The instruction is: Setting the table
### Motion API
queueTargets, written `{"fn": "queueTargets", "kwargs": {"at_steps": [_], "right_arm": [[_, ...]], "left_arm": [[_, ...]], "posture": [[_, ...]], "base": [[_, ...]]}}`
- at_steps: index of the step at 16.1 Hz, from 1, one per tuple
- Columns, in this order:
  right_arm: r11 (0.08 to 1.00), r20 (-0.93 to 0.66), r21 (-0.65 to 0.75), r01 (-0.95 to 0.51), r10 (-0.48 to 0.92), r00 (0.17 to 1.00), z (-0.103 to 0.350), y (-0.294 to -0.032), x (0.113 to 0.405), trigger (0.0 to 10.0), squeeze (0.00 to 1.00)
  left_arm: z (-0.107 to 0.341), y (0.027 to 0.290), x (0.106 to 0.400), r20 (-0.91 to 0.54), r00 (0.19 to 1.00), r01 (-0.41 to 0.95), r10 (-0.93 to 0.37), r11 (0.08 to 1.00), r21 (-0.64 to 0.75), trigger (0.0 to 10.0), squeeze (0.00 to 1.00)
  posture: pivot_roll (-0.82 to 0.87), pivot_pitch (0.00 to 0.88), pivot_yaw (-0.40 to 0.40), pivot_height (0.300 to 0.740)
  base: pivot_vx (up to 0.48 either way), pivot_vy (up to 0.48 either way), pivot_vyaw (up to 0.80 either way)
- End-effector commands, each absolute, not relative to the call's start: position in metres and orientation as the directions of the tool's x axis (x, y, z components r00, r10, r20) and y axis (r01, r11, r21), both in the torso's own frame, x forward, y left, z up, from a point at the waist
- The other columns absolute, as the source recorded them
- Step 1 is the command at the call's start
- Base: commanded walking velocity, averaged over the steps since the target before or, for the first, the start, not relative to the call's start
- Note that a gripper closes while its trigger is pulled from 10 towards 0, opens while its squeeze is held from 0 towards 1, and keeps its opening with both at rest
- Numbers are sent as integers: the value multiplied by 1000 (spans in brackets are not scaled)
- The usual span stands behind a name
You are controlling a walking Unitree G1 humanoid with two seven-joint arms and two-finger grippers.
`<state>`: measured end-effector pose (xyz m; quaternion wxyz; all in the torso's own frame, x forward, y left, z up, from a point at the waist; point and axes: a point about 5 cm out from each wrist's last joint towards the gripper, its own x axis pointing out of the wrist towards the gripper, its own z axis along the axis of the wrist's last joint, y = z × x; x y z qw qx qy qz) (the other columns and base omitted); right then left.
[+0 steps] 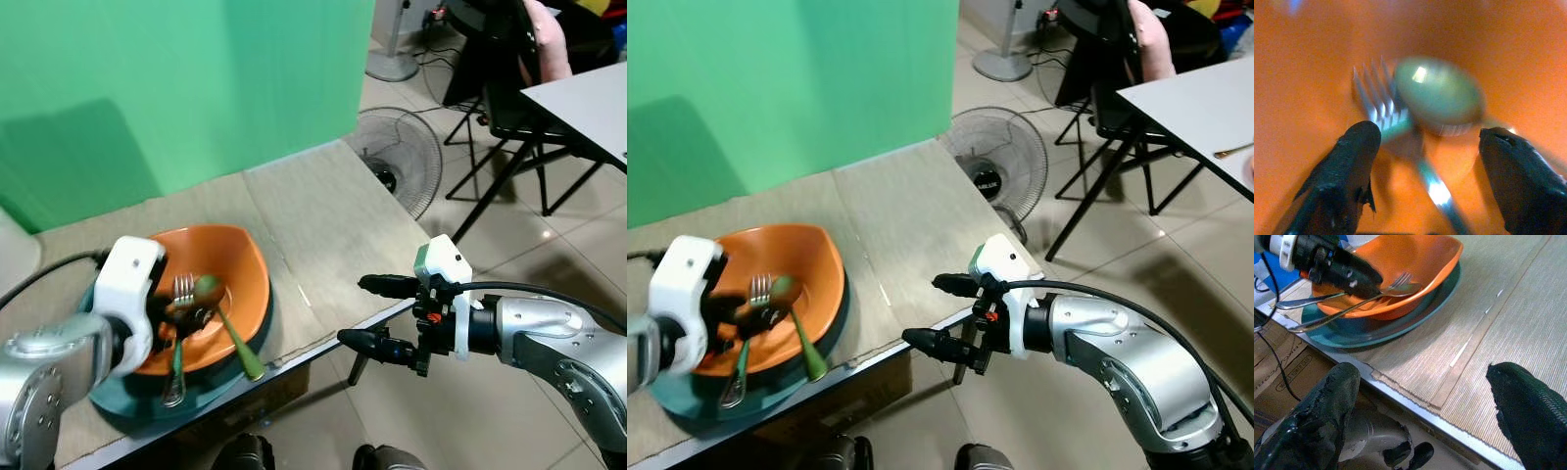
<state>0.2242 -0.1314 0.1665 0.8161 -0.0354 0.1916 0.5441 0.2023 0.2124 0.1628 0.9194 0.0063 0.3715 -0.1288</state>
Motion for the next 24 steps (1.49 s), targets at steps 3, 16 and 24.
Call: {"fn": "queueTargets", "kwargs": {"at_steps": [3,16,24], "right_arm": [[379,-347,135,-915,883,315,172,-129,226,10000,0],[318,-382,138,-938,891,245,165,-127,228,10000,0],[231,-398,127,-965,903,163,164,-123,222,10000,0]], "left_arm": [[165,219,198,-694,691,228,-200,972,-53,0,0],[160,219,195,-732,643,263,-226,962,-66,0,0],[156,224,202,-766,607,258,-212,964,-63,0,0]], "posture": [[10,125,-12,740],[18,61,-16,740],[18,48,-17,740]], "base": [[0,0,0],[0,0,0],[0,0,0]]}}
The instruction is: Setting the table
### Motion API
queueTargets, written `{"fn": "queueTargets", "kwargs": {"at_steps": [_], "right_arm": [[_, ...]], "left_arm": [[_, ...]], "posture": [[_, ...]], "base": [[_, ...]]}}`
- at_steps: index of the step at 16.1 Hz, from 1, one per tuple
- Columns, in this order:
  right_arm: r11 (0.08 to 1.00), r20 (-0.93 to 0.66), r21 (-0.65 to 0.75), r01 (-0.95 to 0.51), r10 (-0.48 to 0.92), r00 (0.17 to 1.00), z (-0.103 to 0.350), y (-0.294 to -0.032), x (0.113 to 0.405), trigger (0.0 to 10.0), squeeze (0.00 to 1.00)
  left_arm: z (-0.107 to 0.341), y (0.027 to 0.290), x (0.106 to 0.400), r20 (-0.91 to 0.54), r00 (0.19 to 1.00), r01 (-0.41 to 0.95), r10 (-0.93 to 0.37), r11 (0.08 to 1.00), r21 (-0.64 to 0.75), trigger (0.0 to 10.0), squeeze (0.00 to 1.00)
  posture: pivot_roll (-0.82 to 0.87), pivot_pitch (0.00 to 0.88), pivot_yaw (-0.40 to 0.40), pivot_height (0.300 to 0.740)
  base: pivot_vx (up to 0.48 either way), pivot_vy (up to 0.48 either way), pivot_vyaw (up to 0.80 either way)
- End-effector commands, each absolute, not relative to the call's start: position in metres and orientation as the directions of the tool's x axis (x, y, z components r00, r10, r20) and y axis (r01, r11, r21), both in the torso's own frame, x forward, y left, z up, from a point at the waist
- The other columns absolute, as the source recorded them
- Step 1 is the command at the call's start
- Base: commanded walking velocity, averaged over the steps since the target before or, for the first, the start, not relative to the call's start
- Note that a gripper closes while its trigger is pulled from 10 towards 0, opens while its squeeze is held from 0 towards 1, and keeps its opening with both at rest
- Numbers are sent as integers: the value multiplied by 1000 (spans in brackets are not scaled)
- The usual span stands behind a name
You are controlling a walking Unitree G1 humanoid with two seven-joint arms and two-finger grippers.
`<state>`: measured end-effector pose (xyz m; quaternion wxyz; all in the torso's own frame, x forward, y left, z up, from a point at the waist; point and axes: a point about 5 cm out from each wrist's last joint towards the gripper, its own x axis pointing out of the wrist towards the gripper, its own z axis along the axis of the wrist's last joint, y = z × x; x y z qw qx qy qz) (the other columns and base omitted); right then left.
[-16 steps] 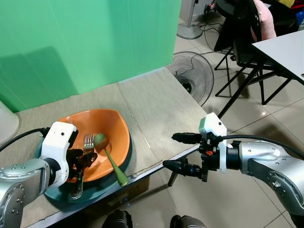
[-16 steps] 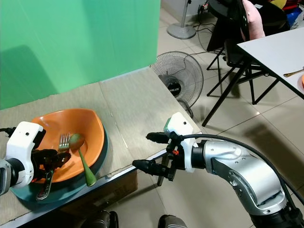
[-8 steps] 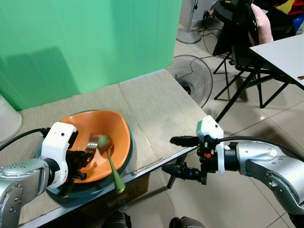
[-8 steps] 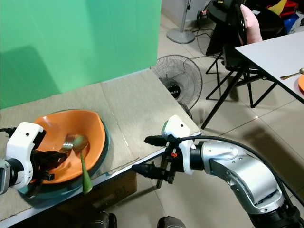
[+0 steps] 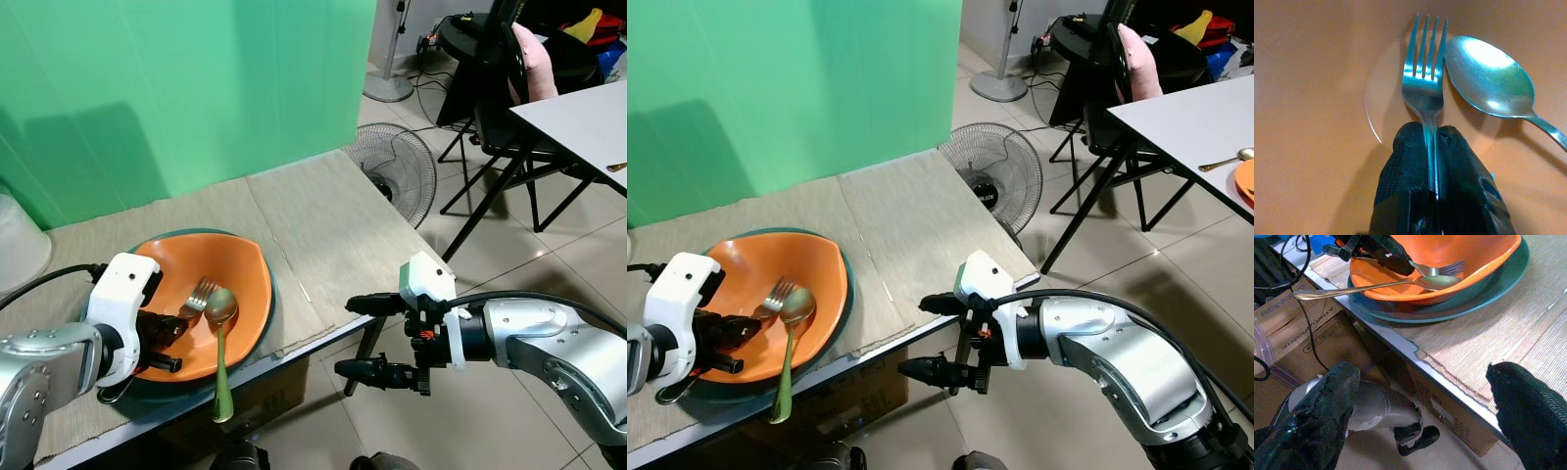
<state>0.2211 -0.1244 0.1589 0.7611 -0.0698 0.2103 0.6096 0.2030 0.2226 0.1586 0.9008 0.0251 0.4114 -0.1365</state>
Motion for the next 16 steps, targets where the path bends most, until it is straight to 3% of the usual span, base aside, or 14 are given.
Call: {"fn": "queueTargets", "kwargs": {"at_steps": [1,7,12,16], "right_arm": [[232,-397,125,-965,903,165,164,-123,222,10000,0],[232,-398,120,-965,902,168,164,-125,223,10000,0],[256,-351,130,-958,916,197,166,-123,227,10000,0],[255,-331,131,-958,922,200,167,-120,232,10000,0]], "left_arm": [[156,225,204,-766,608,254,-208,965,-61,0,0],[160,228,210,-747,631,242,-208,968,-65,0,0],[187,231,218,-599,759,201,-254,967,-154,0,0],[203,232,222,-527,802,219,-281,959,-179,0,0]], "posture": [[18,48,-16,740],[13,46,-15,740],[26,22,-19,740],[43,6,-22,740]], "base": [[0,0,0],[0,0,0],[0,0,0],[0,0,0]]}}
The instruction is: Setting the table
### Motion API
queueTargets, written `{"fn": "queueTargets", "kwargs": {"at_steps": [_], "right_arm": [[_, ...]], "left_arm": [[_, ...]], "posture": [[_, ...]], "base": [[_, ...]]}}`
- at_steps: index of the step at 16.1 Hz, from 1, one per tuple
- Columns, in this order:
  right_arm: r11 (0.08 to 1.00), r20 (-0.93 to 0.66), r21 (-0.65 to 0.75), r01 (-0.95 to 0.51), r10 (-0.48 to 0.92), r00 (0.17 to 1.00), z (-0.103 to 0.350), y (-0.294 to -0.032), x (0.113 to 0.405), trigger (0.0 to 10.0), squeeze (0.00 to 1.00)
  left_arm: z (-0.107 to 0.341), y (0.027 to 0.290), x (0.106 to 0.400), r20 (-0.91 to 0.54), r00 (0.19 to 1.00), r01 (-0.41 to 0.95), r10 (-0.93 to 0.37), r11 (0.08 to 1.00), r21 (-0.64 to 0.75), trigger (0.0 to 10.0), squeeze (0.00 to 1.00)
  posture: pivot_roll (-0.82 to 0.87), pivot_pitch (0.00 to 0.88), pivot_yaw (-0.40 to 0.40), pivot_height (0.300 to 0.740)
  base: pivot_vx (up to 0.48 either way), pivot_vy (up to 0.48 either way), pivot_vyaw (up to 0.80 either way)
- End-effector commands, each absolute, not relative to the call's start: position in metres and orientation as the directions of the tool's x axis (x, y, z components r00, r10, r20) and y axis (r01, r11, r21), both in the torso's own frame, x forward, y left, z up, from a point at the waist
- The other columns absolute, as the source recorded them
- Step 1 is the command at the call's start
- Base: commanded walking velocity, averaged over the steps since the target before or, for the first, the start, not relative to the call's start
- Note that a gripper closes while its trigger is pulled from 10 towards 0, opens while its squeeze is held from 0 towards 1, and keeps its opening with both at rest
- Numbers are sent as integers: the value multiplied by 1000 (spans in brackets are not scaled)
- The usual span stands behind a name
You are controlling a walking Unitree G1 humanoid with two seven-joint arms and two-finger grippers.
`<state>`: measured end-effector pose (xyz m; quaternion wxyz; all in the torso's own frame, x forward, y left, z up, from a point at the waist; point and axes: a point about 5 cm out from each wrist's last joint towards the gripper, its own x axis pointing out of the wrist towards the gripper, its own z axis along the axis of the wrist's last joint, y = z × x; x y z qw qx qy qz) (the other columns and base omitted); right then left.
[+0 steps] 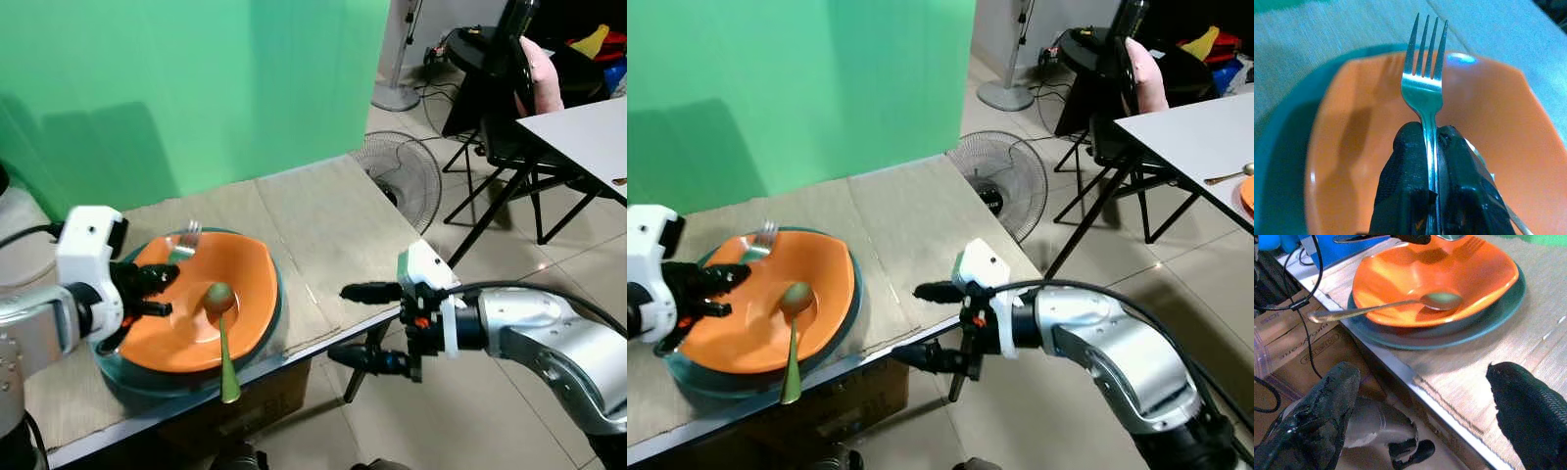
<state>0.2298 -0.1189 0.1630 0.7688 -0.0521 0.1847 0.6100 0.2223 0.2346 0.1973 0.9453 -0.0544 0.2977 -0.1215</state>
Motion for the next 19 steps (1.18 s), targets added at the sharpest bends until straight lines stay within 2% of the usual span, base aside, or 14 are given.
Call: {"fn": "queueTargets", "kwargs": {"at_steps": [1,4,5,6,7,8,9,10,12,15,16,18,19], "right_arm": [[260,-320,130,-957,924,208,169,-120,234,10000,0],[321,-264,120,-939,922,282,175,-123,238,10000,0],[444,-183,104,-890,888,421,181,-126,243,10000,0],[480,-153,101,-872,873,463,183,-127,244,10000,0],[556,-131,111,-824,830,543,184,-128,247,10000,0],[637,-86,140,-758,770,632,187,-127,250,10000,0],[661,-70,143,-736,749,659,189,-127,251,10000,0],[703,-17,166,-691,703,711,198,-122,253,10000,0],[720,31,174,-672,678,735,205,-116,256,10000,0],[730,37,169,-663,667,744,203,-105,251,10000,0],[741,15,182,-647,656,755,199,-107,250,10000,0],[751,15,261,-607,626,780,200,-107,251,10000,0],[759,8,246,-603,620,784,197,-108,252,10000,0]], "left_arm": [[209,230,223,-493,819,234,-293,955,-180,0,0],[237,217,226,-341,877,302,-340,940,-159,0,0],[262,201,230,-177,930,319,-322,947,-45,0,0],[268,196,230,-126,941,315,-313,949,-5,0,0],[276,187,231,-54,958,286,-283,957,50,627,0],[279,179,228,-3,967,251,-254,958,137,2667,0],[280,177,227,11,970,238,-243,957,165,2667,0],[285,181,222,58,985,149,-163,971,187,10000,0],[290,190,219,67,994,67,-83,975,211,10000,0],[294,193,218,156,987,-5,-26,981,195,10000,0],[287,192,218,135,991,-37,15,985,166,10000,0],[281,189,211,123,991,-69,47,981,183,10000,0],[279,189,210,116,991,-86,67,982,166,10000,0]], "posture": [[46,6,-25,740],[46,5,-22,740],[44,7,-20,740],[44,7,-20,740],[41,9,-17,740],[36,11,-19,740],[36,11,-20,740],[30,1,-24,740],[45,12,-16,740],[33,23,2,740],[54,18,-28,740],[51,23,-17,740],[59,31,-24,740]], "base": [[0,0,0],[0,0,0],[0,0,0],[0,0,0],[0,0,0],[0,0,-756],[0,0,-756],[0,0,-763],[0,0,-759],[0,0,-758],[0,0,-756],[0,0,-597],[0,0,0]]}}
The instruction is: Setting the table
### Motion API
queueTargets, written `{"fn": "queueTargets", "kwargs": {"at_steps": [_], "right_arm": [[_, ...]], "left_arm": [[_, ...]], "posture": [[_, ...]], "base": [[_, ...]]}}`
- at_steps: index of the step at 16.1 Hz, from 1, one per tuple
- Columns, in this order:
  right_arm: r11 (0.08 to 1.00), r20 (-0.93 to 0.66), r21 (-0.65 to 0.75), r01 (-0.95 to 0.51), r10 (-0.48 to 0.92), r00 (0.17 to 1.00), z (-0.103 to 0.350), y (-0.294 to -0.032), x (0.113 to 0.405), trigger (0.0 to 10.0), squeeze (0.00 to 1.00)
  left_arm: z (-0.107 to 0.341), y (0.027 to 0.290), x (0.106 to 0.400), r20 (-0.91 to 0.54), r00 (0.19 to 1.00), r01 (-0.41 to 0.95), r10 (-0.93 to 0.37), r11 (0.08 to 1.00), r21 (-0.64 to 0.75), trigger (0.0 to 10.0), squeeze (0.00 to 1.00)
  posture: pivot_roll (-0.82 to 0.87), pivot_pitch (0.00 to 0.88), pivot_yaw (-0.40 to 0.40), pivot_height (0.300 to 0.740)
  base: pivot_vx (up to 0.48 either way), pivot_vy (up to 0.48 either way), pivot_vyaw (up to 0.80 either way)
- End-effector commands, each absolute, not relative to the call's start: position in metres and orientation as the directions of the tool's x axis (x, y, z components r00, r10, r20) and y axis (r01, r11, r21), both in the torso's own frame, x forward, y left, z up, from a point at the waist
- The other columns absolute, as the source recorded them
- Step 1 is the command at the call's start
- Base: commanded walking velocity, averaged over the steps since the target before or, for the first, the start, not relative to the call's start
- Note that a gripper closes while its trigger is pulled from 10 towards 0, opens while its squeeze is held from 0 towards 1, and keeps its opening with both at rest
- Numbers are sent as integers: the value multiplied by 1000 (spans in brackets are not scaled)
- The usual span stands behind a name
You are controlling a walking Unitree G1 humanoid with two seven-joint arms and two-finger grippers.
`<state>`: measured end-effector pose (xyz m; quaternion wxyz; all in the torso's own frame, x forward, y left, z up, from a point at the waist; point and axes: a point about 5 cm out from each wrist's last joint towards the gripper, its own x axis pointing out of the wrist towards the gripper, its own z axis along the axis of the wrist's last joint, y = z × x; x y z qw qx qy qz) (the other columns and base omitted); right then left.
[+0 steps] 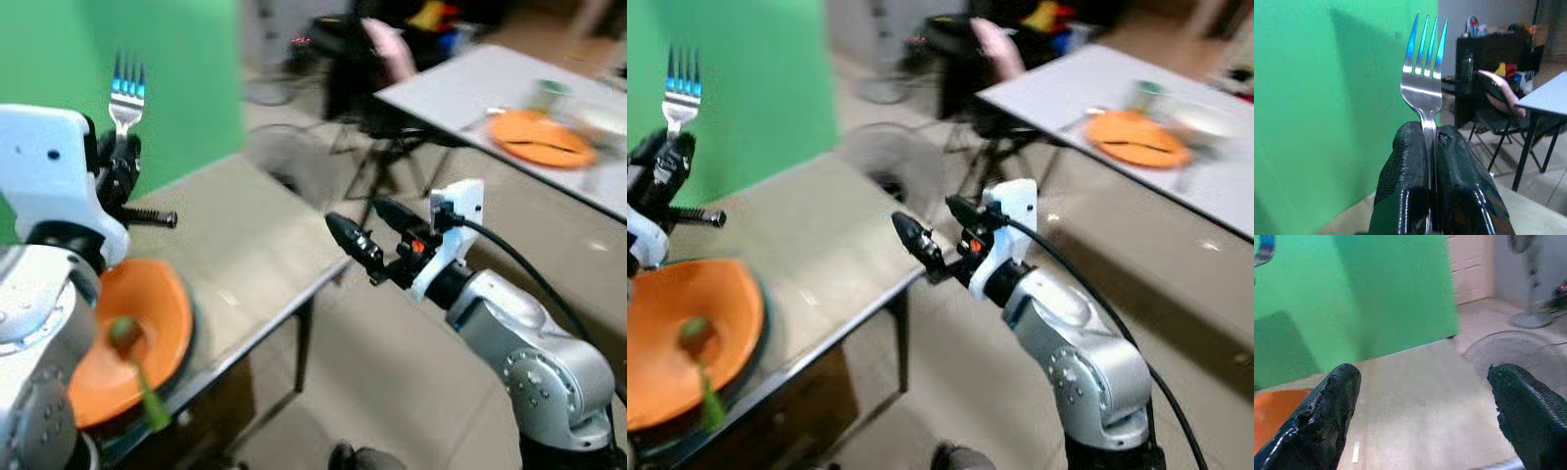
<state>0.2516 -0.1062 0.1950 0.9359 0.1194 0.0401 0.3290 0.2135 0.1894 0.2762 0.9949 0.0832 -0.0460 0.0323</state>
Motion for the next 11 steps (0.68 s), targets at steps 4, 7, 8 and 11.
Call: {"fn": "queueTargets", "kwargs": {"at_steps": [4,7,8,11], "right_arm": [[808,-23,226,-544,563,826,187,-114,261,10000,0],[843,-23,222,-491,508,861,187,-118,264,10000,0],[856,-26,220,-468,485,874,186,-120,263,10000,0],[876,-35,215,-433,449,893,182,-124,261,10000,0]], "left_arm": [[255,186,208,52,993,-116,107,970,214,10000,0],[251,185,214,41,996,-92,85,965,247,10000,0],[251,183,216,44,996,-80,71,965,251,10000,0],[249,180,222,41,998,-54,45,965,256,10000,0]], "posture": [[66,26,-39,740],[50,20,-24,740],[43,19,-18,740],[27,20,-3,740]], "base": [[0,-254,0],[0,-358,0],[0,-364,0],[0,-361,0]]}}
